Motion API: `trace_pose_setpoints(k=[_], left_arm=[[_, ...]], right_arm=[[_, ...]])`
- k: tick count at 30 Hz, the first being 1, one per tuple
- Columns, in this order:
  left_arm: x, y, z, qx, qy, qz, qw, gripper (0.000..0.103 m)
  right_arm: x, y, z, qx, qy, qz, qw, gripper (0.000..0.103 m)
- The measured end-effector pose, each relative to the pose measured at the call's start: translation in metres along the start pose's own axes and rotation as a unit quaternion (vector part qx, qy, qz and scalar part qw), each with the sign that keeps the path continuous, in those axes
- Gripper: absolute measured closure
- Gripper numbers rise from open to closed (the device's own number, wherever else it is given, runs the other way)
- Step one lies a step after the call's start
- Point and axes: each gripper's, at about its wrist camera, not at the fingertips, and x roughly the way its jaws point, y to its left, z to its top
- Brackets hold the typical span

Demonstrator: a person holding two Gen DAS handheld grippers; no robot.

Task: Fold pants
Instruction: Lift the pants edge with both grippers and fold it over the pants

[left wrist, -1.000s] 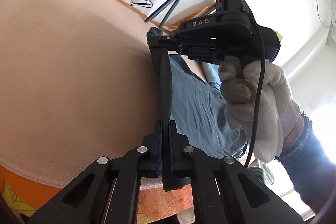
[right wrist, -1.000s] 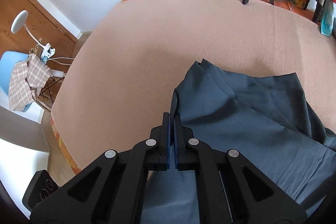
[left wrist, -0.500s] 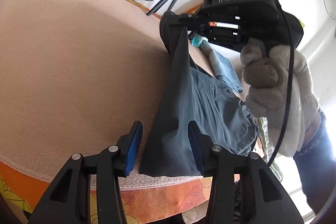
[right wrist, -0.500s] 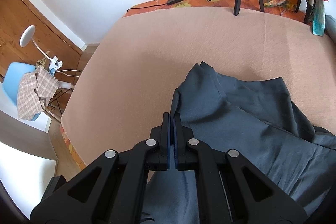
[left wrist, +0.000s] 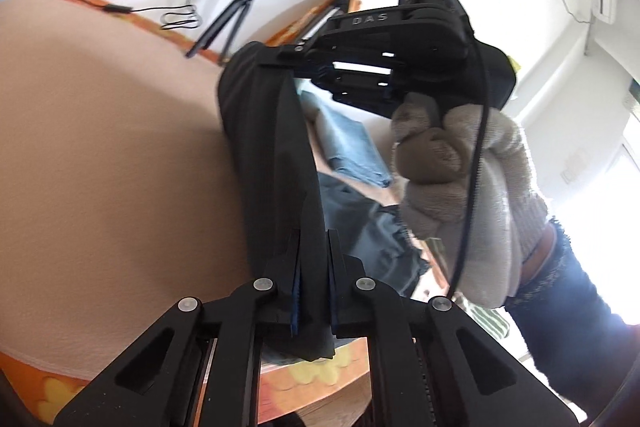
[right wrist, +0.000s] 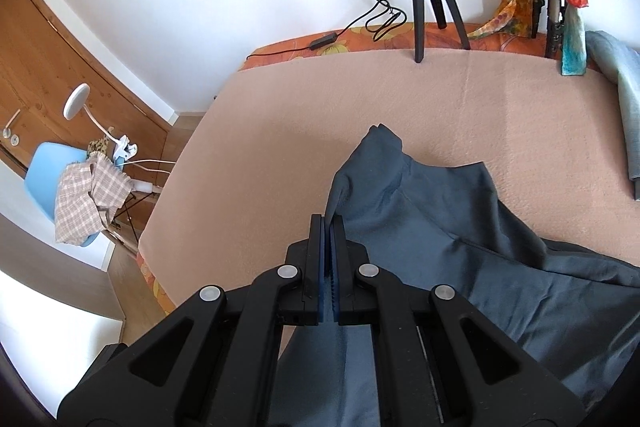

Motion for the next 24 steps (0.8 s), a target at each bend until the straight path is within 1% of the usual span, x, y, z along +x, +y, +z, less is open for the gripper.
trace_pose_setpoints(k=[3,6,15,20,24], left_arm=[[0.012,-0.017,0.005,0.004,0.006,-0.019,0.9998,0.096],[0.028,-0.025,0.007,-0.001,0.016,-0.034,0.9993,0.096],[0.068,-0.071,0.007,0.036,0.048,-0.067,0.9960,0.096],[0.101,-0.091,0.004,0.043,0.070,-0.084,0.9931,0.096],[0.135,-0.101,0.008,0.049,0.086,-0.094,0.9907,0.096]], right_arm=[[-0.020,-0.013,0.001,0.006,-0.012,0.000,1.000,0.100],[-0.041,-0.029,0.000,0.014,-0.025,-0.007,1.000,0.100],[-0.094,-0.088,-0.010,0.042,-0.055,-0.030,0.997,0.100],[-0.118,-0.126,-0.017,0.061,-0.067,-0.042,0.995,0.100],[-0.139,-0.156,-0.022,0.077,-0.076,-0.053,0.993,0.100]])
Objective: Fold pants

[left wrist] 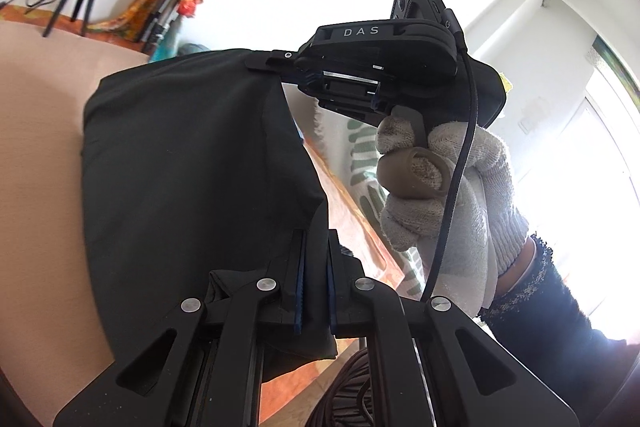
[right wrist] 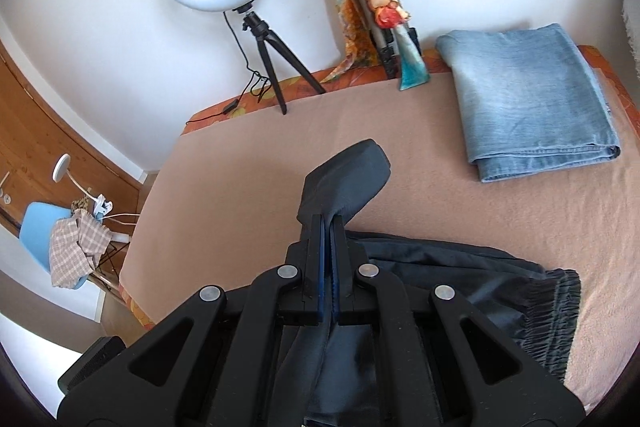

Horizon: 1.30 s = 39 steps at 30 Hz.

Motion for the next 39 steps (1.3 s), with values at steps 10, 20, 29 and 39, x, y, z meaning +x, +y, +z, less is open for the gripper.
trace_pose_setpoints(k=[10,20,29,39], left_arm=[[0.067,-0.030,0.001,0.026,0.045,-0.024,0.9984,0.096],[0.120,-0.044,-0.011,0.040,0.096,-0.037,0.9939,0.096],[0.088,-0.032,-0.010,0.067,0.103,0.012,0.9923,0.095],[0.025,0.008,-0.010,0.087,0.080,0.107,0.9872,0.080]], right_arm=[[-0.025,-0.072,-0.001,0.023,-0.003,-0.038,0.999,0.100],[-0.021,-0.140,-0.018,0.052,0.022,-0.081,0.995,0.100],[0.003,-0.177,-0.030,0.066,0.034,-0.108,0.991,0.100],[0.014,-0.189,-0.031,0.058,0.045,-0.125,0.989,0.100]])
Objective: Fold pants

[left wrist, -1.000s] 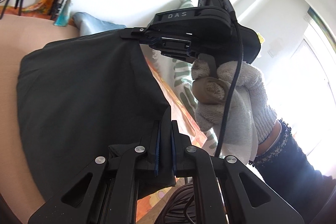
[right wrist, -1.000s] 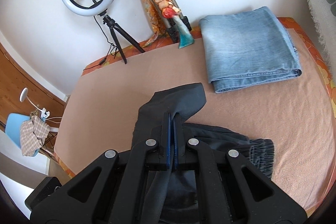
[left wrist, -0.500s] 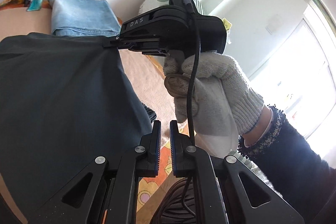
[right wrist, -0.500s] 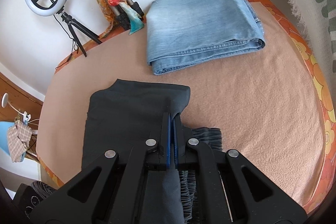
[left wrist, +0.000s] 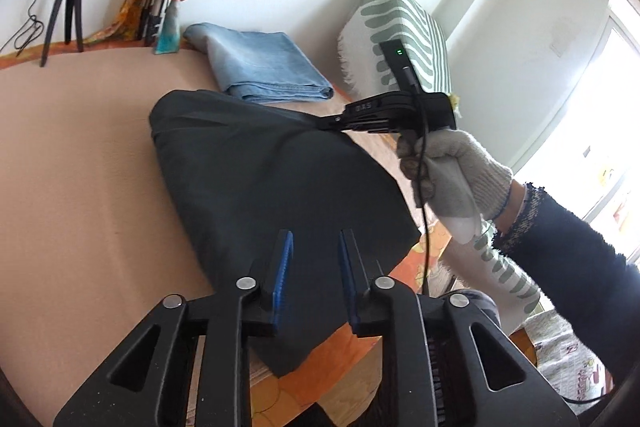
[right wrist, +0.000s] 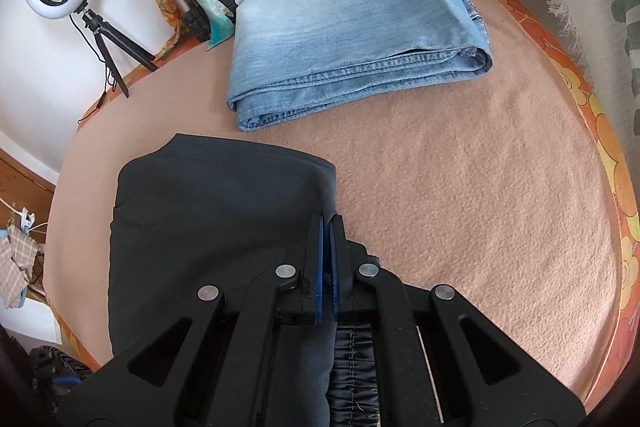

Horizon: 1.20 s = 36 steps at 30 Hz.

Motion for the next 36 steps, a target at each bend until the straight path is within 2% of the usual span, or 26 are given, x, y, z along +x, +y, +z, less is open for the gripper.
trace_pose_setpoints(k=[6,12,17,19,21,26,27,28,30,36], left_arm=[[0.016,0.015,-0.012,0.005,0.021,0.007,0.9998,0.080],[0.032,0.008,-0.042,0.017,0.065,-0.007,0.9977,0.080],[0.031,0.005,-0.058,0.012,0.059,-0.026,0.9979,0.080],[0.029,0.007,-0.062,0.007,0.050,-0.032,0.9982,0.080],[0.030,0.005,-0.068,0.007,0.039,-0.038,0.9985,0.080],[0.029,0.002,-0.068,0.016,0.039,-0.038,0.9984,0.080],[0.029,0.002,-0.067,0.014,0.040,-0.040,0.9983,0.080],[0.029,0.003,-0.067,0.012,0.039,-0.041,0.9983,0.080],[0.029,0.003,-0.067,0.013,0.038,-0.044,0.9982,0.080],[0.029,0.005,-0.067,0.010,0.037,-0.055,0.9977,0.080]], right_arm=[[-0.032,0.013,0.003,-0.019,-0.024,-0.008,0.999,0.096],[-0.055,0.045,0.006,-0.051,-0.041,0.019,0.998,0.087],[-0.053,0.076,0.012,-0.078,-0.046,0.053,0.995,0.080],[-0.046,0.096,0.016,-0.097,-0.044,0.079,0.991,0.077],[-0.035,0.118,0.020,-0.116,-0.038,0.086,0.989,0.069],[-0.001,0.174,0.025,-0.179,-0.016,0.093,0.979,0.069],[0.008,0.188,0.025,-0.197,-0.008,0.093,0.976,0.066],[0.017,0.197,0.025,-0.210,-0.001,0.089,0.974,0.063],[0.035,0.215,0.026,-0.234,0.012,0.077,0.969,0.049],[0.081,0.244,0.029,-0.298,0.052,0.023,0.953,0.048]])
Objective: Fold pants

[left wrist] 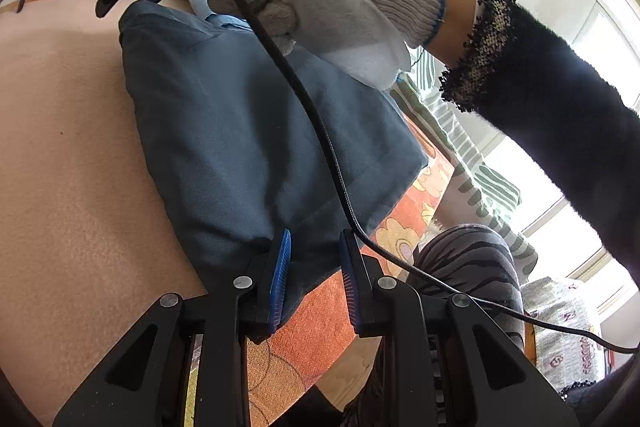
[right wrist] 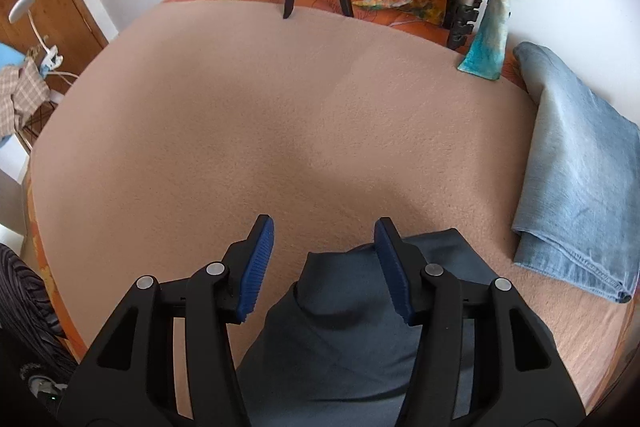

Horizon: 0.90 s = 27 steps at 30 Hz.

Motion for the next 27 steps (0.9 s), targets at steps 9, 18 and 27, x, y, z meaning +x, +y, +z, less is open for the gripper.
trace_pose_setpoints(k=[9,18,27], left_arm=[[0.001,0.002,-0.002,-0.001,-0.004,-0.010,0.9999,0.080],[0.000,-0.004,-0.003,0.001,-0.005,-0.001,1.0000,0.080],[-0.041,-0.004,0.000,0.006,-0.021,0.031,0.9993,0.055]], right_arm=[[0.009,0.007,-0.003,-0.056,0.039,-0.025,0.997,0.098],[0.005,0.001,-0.001,-0.008,-0.004,-0.051,0.999,0.100],[-0.081,-0.067,-0.038,0.148,-0.099,0.014,0.984,0.058]])
